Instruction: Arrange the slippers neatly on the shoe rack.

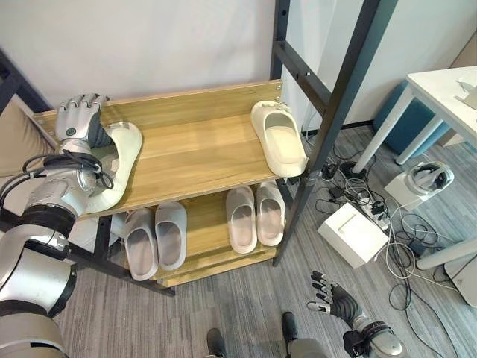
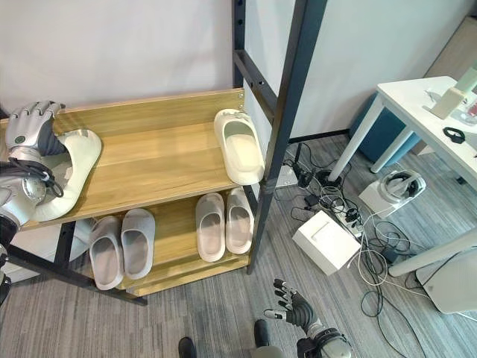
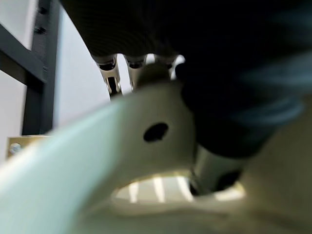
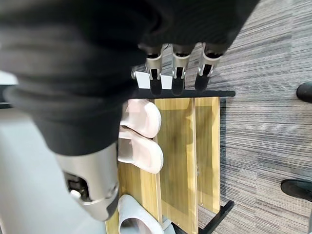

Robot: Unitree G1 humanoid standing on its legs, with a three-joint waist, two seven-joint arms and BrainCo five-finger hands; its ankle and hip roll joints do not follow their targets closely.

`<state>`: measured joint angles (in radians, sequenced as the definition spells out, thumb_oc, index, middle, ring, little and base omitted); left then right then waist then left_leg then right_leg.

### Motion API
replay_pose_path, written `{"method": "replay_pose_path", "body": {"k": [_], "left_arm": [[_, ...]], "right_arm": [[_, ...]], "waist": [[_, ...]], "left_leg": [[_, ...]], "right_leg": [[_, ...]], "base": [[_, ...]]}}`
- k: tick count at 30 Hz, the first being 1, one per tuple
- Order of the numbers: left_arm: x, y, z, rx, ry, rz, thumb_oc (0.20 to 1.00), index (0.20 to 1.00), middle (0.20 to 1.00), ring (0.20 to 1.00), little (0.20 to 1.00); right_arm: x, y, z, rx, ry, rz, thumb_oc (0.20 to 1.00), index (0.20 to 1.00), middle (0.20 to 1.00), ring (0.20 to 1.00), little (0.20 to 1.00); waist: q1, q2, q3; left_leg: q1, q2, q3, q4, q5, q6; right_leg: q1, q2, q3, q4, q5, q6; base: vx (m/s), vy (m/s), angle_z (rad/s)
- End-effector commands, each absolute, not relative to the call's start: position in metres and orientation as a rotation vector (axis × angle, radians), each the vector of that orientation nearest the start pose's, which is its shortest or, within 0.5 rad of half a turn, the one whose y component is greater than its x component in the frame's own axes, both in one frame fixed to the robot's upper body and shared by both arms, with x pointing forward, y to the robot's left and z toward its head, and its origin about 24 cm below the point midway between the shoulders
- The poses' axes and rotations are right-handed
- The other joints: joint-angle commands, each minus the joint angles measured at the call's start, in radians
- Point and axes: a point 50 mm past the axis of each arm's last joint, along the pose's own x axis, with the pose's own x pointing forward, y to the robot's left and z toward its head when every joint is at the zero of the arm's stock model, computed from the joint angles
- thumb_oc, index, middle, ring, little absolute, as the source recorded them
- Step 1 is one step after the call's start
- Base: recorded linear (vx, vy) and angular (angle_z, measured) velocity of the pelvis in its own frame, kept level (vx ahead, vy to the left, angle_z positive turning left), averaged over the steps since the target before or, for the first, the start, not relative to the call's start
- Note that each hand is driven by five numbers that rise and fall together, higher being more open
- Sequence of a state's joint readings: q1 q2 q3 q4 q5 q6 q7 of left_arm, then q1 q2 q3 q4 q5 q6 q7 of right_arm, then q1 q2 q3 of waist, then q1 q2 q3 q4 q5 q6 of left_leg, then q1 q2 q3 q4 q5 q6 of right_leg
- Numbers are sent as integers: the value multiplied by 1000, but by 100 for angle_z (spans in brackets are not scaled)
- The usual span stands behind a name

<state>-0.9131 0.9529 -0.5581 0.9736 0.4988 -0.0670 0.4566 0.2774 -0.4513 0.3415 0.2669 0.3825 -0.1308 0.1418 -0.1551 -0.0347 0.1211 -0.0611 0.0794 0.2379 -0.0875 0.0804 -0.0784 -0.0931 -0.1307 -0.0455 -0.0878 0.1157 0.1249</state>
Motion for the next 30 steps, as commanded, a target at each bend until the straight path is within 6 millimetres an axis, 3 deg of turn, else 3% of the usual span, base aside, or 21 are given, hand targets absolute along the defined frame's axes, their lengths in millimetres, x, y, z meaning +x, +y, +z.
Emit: {"method": "replay_pose_path", "body": {"k": [1, 4, 7, 9, 10, 11, 14, 19, 27, 30], "left_arm": [[359, 349, 249, 1581, -172, 622, 200, 200, 200, 200, 200], [362, 340, 250, 1554, -211, 608, 200, 200, 200, 200, 200], [375, 302, 252, 1532, -350, 519, 200, 200, 200, 200, 200], [385, 266, 249, 1532, -443, 430, 200, 200, 200, 200, 200], [385, 266, 249, 1532, -443, 430, 200, 200, 200, 200, 200], [394, 243, 245, 1543, -470, 377, 200, 200, 200, 200, 200], [399, 229, 243, 1535, -474, 354, 200, 200, 200, 200, 200], [406, 216, 244, 1512, -464, 341, 200, 200, 200, 200, 200], [411, 224, 254, 1464, -398, 417, 200, 200, 200, 200, 200], [413, 227, 254, 1365, -355, 474, 200, 200, 200, 200, 200]], "right_arm": [[177, -184, -38, -2, 349, 329, 1000, 1000, 1000, 1000, 1000], [177, -183, -38, -4, 349, 330, 1000, 1000, 1000, 1000, 1000], [178, -182, -36, -9, 344, 335, 1000, 1000, 1000, 1000, 1000], [177, -184, -36, -23, 346, 324, 1000, 1000, 1000, 1000, 1000], [177, -184, -36, -24, 346, 323, 1000, 1000, 1000, 1000, 1000], [177, -188, -35, -36, 345, 317, 1000, 1000, 1000, 1000, 1000], [180, -189, -32, -44, 333, 310, 1000, 1000, 1000, 1000, 1000], [179, -196, -30, -69, 338, 299, 1000, 1000, 1000, 1000, 1000], [178, -211, -23, -87, 325, 249, 1000, 1000, 1000, 1000, 1000], [179, -215, -22, -97, 320, 226, 1000, 1000, 1000, 1000, 1000]], "waist": [[-11, -12, 27], [-11, -12, 28], [-14, -8, 28], [-20, -1, 30], [-19, -1, 31], [-36, 8, 31], [-56, 20, 34], [-85, 43, 35], [-131, 72, 36], [-142, 79, 35]], "left_leg": [[77, 11, 1, 43, -74, -17], [77, 12, 5, 44, -75, -17], [82, 13, 6, 46, -78, -18], [87, 13, 0, 46, -78, -18], [88, 13, 0, 45, -78, -19], [100, 12, -2, 35, -76, -21], [108, 16, 6, 24, -70, -25], [122, 27, 27, 13, -58, -35], [117, 51, 50, 1, -30, -55], [116, 57, 52, 0, -23, -60]], "right_leg": [[19, -43, 2, 52, -48, 105], [16, -43, 6, 50, -47, 105], [18, -43, 7, 54, -54, 103], [25, -43, 4, 61, -64, 99], [25, -43, 3, 61, -64, 98], [31, -41, 0, 64, -69, 96], [30, -37, 6, 64, -71, 94], [26, -24, 24, 65, -75, 84], [8, 4, 29, 71, -80, 71], [9, 15, 26, 73, -85, 63]], "base": [[-7, 1, -4], [-4, -10, -11], [2, -30, -5], [2, -41, 5], [-1, -56, -1], [-2, -58, 1], [-13, -51, -5], [-4, -67, -11], [-4, -74, -7], [-6, -78, -7]]}}
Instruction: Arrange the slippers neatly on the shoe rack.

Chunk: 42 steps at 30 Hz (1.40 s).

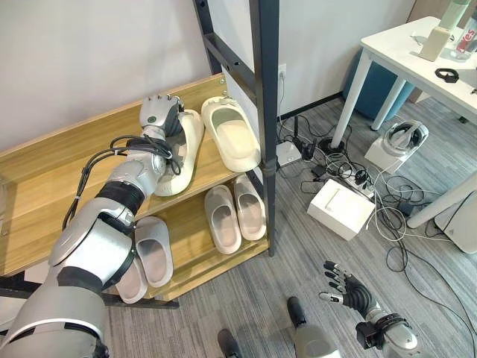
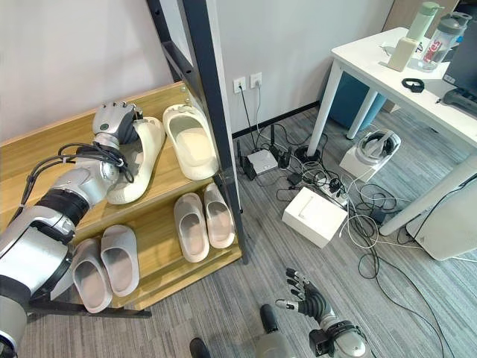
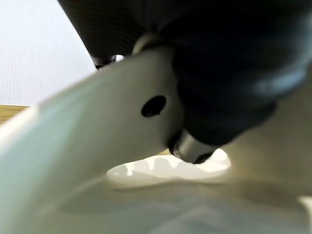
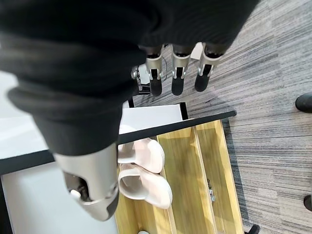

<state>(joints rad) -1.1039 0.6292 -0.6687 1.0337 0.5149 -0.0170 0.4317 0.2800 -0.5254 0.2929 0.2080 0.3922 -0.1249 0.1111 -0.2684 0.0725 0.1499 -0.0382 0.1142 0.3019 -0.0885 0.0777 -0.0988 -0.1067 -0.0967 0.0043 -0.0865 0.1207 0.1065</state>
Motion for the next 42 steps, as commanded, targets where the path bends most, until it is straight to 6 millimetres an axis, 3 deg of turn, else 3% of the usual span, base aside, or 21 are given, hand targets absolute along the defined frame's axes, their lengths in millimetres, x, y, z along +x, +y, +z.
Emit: {"method": "replay_pose_path", "body": {"k": [1, 2, 8, 16, 23, 31, 37, 39, 40, 41, 42], "left_arm": [[414, 225, 254, 1346, -357, 472, 564, 564, 564, 564, 564], [414, 221, 254, 1342, -365, 463, 1000, 1000, 1000, 1000, 1000], [416, 192, 245, 1297, -425, 376, 1000, 1000, 1000, 1000, 1000], [411, 174, 238, 1307, -491, 299, 1000, 1000, 1000, 1000, 1000], [410, 176, 220, 1376, -452, 254, 1000, 1000, 1000, 1000, 1000], [403, 179, 216, 1341, -467, 234, 1000, 1000, 1000, 1000, 1000], [386, 177, 214, 1146, -542, 193, 1000, 1000, 1000, 1000, 1000], [372, 180, 206, 915, -553, 161, 1000, 1000, 1000, 1000, 1000], [372, 181, 205, 914, -550, 162, 1000, 1000, 1000, 1000, 1000], [357, 180, 189, 633, -533, 108, 1000, 1000, 1000, 1000, 1000], [353, 182, 186, 576, -529, 113, 1000, 1000, 1000, 1000, 1000]], "right_arm": [[179, -216, -22, -98, 321, 221, 1000, 1000, 1000, 1000, 1000], [179, -217, -22, -99, 323, 216, 1000, 1000, 1000, 1000, 1000], [177, -215, -29, -102, 353, 219, 1000, 1000, 1000, 1000, 1000], [179, -203, -36, -103, 377, 261, 1000, 1000, 1000, 1000, 1000], [177, -200, -41, -112, 397, 280, 1000, 1000, 1000, 1000, 1000], [170, -201, -46, -113, 428, 277, 1000, 1000, 1000, 1000, 1000], [169, -206, -49, -120, 442, 241, 1000, 1000, 1000, 1000, 1000], [169, -206, -50, -110, 447, 222, 1000, 1000, 1000, 1000, 1000], [168, -206, -50, -111, 448, 223, 1000, 1000, 1000, 1000, 1000], [167, -207, -52, -110, 458, 208, 1000, 1000, 1000, 1000, 1000], [167, -206, -53, -110, 460, 207, 1000, 1000, 1000, 1000, 1000]], "waist": [[-29, -27, 5], [-28, -24, 4], [2, -22, -17], [61, -49, -54], [86, -58, -64], [104, -58, -67], [129, -55, -63], [144, -58, -61], [142, -57, -63], [153, -58, -60], [155, -57, -60]], "left_leg": [[94, 24, -14, 1, -19, -41], [94, 25, -17, 1, -17, -41], [97, 31, -53, 1, -9, -42], [91, 38, -87, 1, -1, -44], [94, 44, -101, 1, 4, -49], [102, 47, -114, 1, 2, -50], [98, 45, -137, 1, 4, -52], [97, 44, -143, 1, 6, -51], [97, 44, -143, 1, 5, -51], [97, 44, -149, 4, 7, -50], [98, 44, -149, 4, 7, -50]], "right_leg": [[26, -18, -27, 72, -91, 80], [28, -17, -31, 72, -92, 78], [76, -14, -73, 50, -100, 66], [115, -4, -113, 4, -85, 57], [135, 3, -135, -1, -93, 54], [151, 7, -144, -1, -102, 51], [159, 7, -166, -1, -108, 46], [162, 6, -170, -1, -110, 43], [162, 6, -170, -1, -110, 43], [167, 6, -174, -1, -111, 39], [169, 6, -176, -1, -112, 38]], "base": [[3, -79, -1], [4, -40, 3], [17, -55, 15], [0, -42, 14], [5, -13, 9], [11, -3, 5], [4, -3, 7], [8, 5, 7], [18, 15, 12], [20, 15, 13], [20, 20, 13]]}}
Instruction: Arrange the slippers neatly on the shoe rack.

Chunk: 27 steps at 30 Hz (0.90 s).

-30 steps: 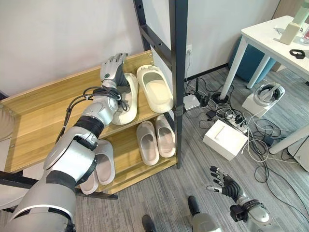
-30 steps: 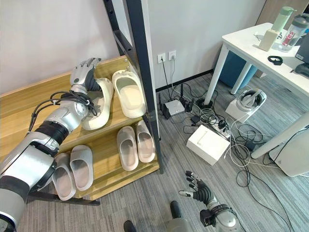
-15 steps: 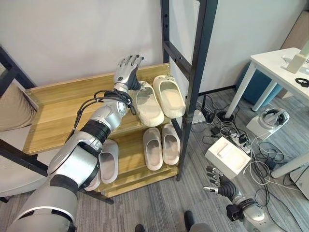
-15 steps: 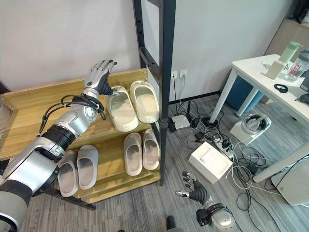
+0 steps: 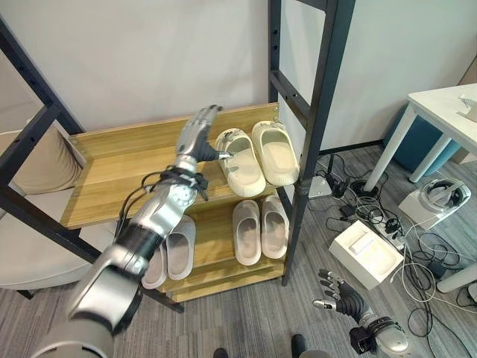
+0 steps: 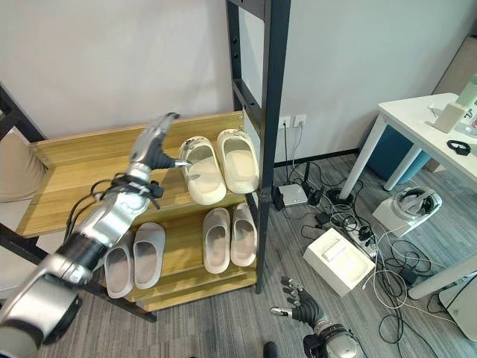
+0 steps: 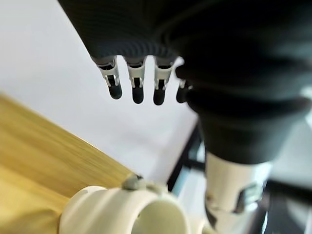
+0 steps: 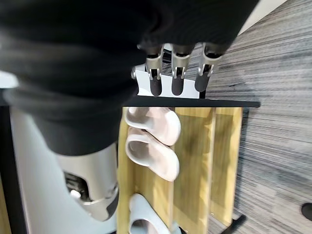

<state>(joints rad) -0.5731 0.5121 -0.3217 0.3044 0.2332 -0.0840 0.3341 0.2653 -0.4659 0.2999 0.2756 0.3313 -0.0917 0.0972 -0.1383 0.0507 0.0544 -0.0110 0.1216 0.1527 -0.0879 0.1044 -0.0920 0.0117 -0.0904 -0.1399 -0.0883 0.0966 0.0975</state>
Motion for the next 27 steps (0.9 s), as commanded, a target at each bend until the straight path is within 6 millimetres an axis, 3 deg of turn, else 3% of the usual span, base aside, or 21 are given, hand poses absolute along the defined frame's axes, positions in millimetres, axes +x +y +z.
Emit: {"method": "replay_pose_path", "body": {"k": [1, 3, 6, 7, 12, 19, 22, 27], "left_arm": [[348, 182, 180, 480, -518, 104, 1000, 1000, 1000, 1000, 1000], [342, 184, 174, 450, -515, 117, 1000, 1000, 1000, 1000, 1000], [334, 174, 147, 109, -390, -13, 1000, 1000, 1000, 1000, 1000], [335, 174, 146, 108, -390, -14, 1000, 1000, 1000, 1000, 1000], [328, 138, 121, -230, -215, -229, 1000, 1000, 1000, 1000, 1000], [328, 117, 119, -277, -154, -324, 1000, 1000, 1000, 1000, 1000], [338, 111, 118, -242, -134, -297, 1000, 1000, 1000, 1000, 1000], [365, 114, 128, -28, -167, -171, 1000, 1000, 1000, 1000, 1000]], "right_arm": [[166, -206, -53, -112, 463, 206, 1000, 1000, 1000, 1000, 1000], [166, -205, -54, -110, 464, 207, 1000, 1000, 1000, 1000, 1000], [169, -205, -52, -124, 462, 218, 1000, 1000, 1000, 1000, 1000], [169, -205, -52, -124, 463, 218, 1000, 1000, 1000, 1000, 1000], [171, -202, -52, -140, 477, 243, 1000, 1000, 1000, 1000, 1000], [168, -200, -53, -158, 503, 285, 1000, 1000, 1000, 1000, 1000], [167, -199, -54, -170, 515, 310, 1000, 1000, 1000, 1000, 1000], [165, -197, -56, -181, 525, 331, 1000, 1000, 1000, 1000, 1000]], "waist": [[27, -36, 36], [29, -35, 34], [25, -33, 33], [25, -33, 33], [13, -25, 26], [-5, -20, 23], [-18, -19, 21], [-45, -20, 25]], "left_leg": [[71, 37, -2, 4, -20, -57], [74, 37, -2, 3, -21, -57], [76, 37, -2, 1, -21, -53], [76, 37, -2, 1, -21, -53], [84, 35, 5, 1, -24, -46], [97, 36, 20, 1, -27, -43], [98, 36, 28, 1, -29, -44], [95, 36, 41, 1, -31, -47]], "right_leg": [[52, -1, -33, 1, -88, 46], [53, -1, -34, 1, -88, 45], [55, -2, -34, 1, -84, 45], [55, -2, -34, 1, -85, 45], [53, -1, -24, 1, -82, 46], [51, -1, -6, 1, -81, 46], [48, -1, -1, 1, -81, 48], [37, -3, 10, 1, -77, 52]], "base": [[12, 12, 9], [12, 17, 8], [3, 7, 2], [0, 0, 0], [6, 10, -1], [6, 7, -4], [12, 1, -9], [0, 0, 0]]}}
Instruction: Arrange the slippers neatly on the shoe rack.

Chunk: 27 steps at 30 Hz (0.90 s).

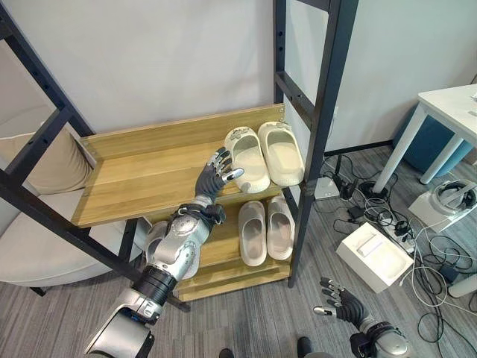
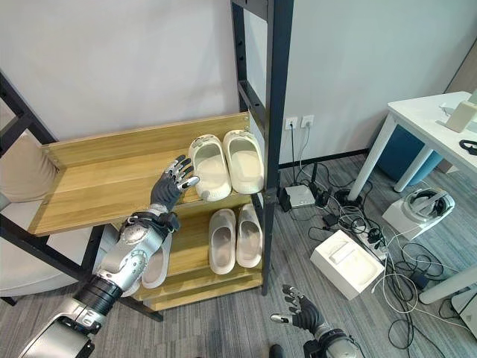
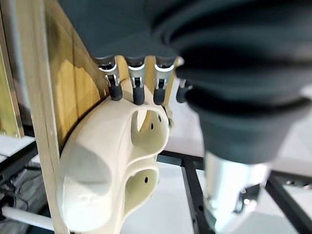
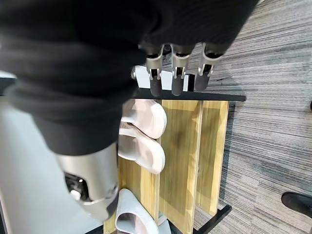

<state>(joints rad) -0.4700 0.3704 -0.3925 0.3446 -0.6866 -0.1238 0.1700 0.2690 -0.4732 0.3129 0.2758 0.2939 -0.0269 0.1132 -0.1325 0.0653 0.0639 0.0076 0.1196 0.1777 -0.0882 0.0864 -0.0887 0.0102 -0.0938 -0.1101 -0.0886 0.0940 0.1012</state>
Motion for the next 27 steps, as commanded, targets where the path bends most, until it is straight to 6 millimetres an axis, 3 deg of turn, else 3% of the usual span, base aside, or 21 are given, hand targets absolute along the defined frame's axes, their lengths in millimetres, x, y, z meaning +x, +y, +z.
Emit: {"method": "replay_pose_path", "body": {"k": [1, 6, 13, 15, 21, 22, 23, 25, 26, 27], "left_arm": [[370, 115, 130, -19, -169, -146, 1000, 1000, 1000, 1000, 1000], [383, 125, 151, 60, -241, -5, 1000, 1000, 1000, 1000, 1000], [370, 128, 177, 26, -409, 26, 1000, 1000, 1000, 1000, 1000], [348, 133, 187, 38, -543, 36, 1000, 1000, 1000, 1000, 1000], [316, 140, 207, -1, -716, 10, 1000, 1000, 1000, 1000, 1000], [302, 141, 213, -29, -769, -63, 1000, 1000, 1000, 1000, 1000], [302, 141, 213, -29, -768, -63, 1000, 1000, 1000, 1000, 1000], [276, 142, 219, -122, -812, -332, 1000, 1000, 1000, 1000, 1000], [258, 124, 213, -159, -760, -626, 1000, 1000, 1000, 1000, 1000], [255, 124, 210, -206, -744, -651, 1000, 1000, 1000, 1000, 1000]], "right_arm": [[166, -198, -56, -185, 524, 332, 1000, 1000, 1000, 1000, 1000], [166, -196, -56, -179, 511, 329, 1000, 1000, 1000, 1000, 1000], [170, -196, -54, -168, 485, 303, 1000, 1000, 1000, 1000, 1000], [173, -195, -54, -151, 468, 280, 1000, 1000, 1000, 1000, 1000], [178, -194, -53, -145, 451, 259, 1000, 1000, 1000, 1000, 1000], [180, -193, -53, -142, 448, 257, 1000, 1000, 1000, 1000, 1000], [180, -193, -53, -141, 449, 258, 1000, 1000, 1000, 1000, 1000], [179, -190, -56, -116, 462, 277, 1000, 1000, 1000, 1000, 1000], [177, -187, -56, -93, 461, 309, 1000, 1000, 1000, 1000, 1000], [176, -185, -57, -86, 467, 318, 1000, 1000, 1000, 1000, 1000]], "waist": [[-55, -34, 18], [-70, -35, 20], [-54, -39, 18], [-26, -47, 17], [6, -56, 12], [18, -58, 10], [17, -58, 10], [34, -61, 1], [43, -64, -8], [46, -64, -10]], "left_leg": [[73, 38, 18, 1, -12, -51], [69, 38, 22, 1, -11, -55], [69, 36, 7, 1, -12, -55], [68, 37, -7, 1, -11, -56], [61, 35, -27, 1, -9, -58], [58, 35, -33, 1, -9, -59], [58, 35, -33, 1, -9, -59], [55, 36, -38, 1, -11, -59], [58, 33, -39, 1, -13, -57], [59, 33, -40, 1, -14, -56]], "right_leg": [[35, 0, -20, 1, -74, 49], [27, 0, -15, 1, -71, 50], [37, 0, -28, 1, -76, 47], [46, -2, -45, 1, -79, 45], [56, -4, -61, 1, -79, 42], [56, -4, -68, 1, -78, 43], [56, -4, -68, 1, -78, 43], [54, -7, -71, 1, -74, 46], [55, -8, -72, 1, -72, 48], [56, -8, -72, 1, -72, 48]], "base": [[0, 0, 0], [-7, -2, -12], [2, -7, 0], [-1, -9, 6], [-9, 0, 11], [-16, 9, 14], [-27, 13, 13], [-10, 14, 15], [3, 18, 12], [0, 0, 0]]}}
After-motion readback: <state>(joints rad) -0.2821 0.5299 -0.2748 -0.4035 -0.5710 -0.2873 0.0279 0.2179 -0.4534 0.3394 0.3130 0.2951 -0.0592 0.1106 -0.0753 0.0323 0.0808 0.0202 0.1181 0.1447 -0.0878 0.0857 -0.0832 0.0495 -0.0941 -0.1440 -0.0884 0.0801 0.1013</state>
